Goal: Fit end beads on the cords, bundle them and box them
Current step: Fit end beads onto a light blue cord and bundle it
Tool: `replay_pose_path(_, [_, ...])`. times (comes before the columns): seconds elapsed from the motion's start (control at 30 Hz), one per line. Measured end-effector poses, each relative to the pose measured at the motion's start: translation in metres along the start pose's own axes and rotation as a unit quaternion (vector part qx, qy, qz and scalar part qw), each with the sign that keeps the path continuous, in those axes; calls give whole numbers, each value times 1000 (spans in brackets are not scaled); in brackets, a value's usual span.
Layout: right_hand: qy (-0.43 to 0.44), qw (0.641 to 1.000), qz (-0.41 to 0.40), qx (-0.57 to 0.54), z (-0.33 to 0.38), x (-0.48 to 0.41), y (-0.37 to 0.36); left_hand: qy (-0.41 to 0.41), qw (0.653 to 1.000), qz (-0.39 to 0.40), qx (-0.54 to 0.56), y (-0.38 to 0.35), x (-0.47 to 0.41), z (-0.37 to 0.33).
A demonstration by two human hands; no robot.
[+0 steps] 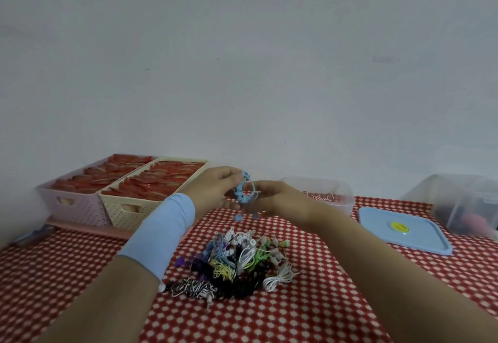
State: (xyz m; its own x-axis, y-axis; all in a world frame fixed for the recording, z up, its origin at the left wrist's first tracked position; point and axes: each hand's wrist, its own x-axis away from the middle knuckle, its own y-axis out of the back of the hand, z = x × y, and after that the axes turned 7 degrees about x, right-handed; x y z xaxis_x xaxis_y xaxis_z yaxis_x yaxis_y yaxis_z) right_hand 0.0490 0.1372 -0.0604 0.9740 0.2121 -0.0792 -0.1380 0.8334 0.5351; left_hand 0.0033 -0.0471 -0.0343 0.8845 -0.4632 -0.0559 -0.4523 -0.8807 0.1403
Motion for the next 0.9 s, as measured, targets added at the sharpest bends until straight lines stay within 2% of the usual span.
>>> replay_pose_path(0.07, [11, 1000, -5, 2, -2, 5, 9, -8, 995, -1, 101, -10, 0, -6])
replay_pose_path(0.13, [8, 1000, -14, 10, -3, 15, 20, -17, 988, 0, 156, -22, -3, -11])
replay_pose_path(0.27, [-41, 998, -52, 8, -10, 46, 52, -17, 990, -7, 141, -55, -13, -13])
replay_pose_path(0.37, [-98, 991, -74, 49, -31, 73, 82, 1, 998, 6, 65, -90, -20, -7])
replay_pose_path(0.47, [-154, 983, -40, 97, -58, 97, 105, 8, 995, 49, -90, -126, -28, 8])
replay_pose_path(0.57, [-178, 968, -28, 175, -80, 111, 113, 9, 963, 106, -248, -156, -36, 26])
replay_pose_path(0.67, [-180, 958, -37, 219, -95, 113, 111, 9, 922, 124, -367, -173, -40, 38])
replay_pose_path(0.8, [-171, 953, -52, 243, -106, 112, 111, 19, 887, 119, -446, -174, -44, 46])
replay_pose_path(0.9, [-150, 957, -71, 238, -108, 117, 118, -6, 861, 102, -498, -166, -45, 42])
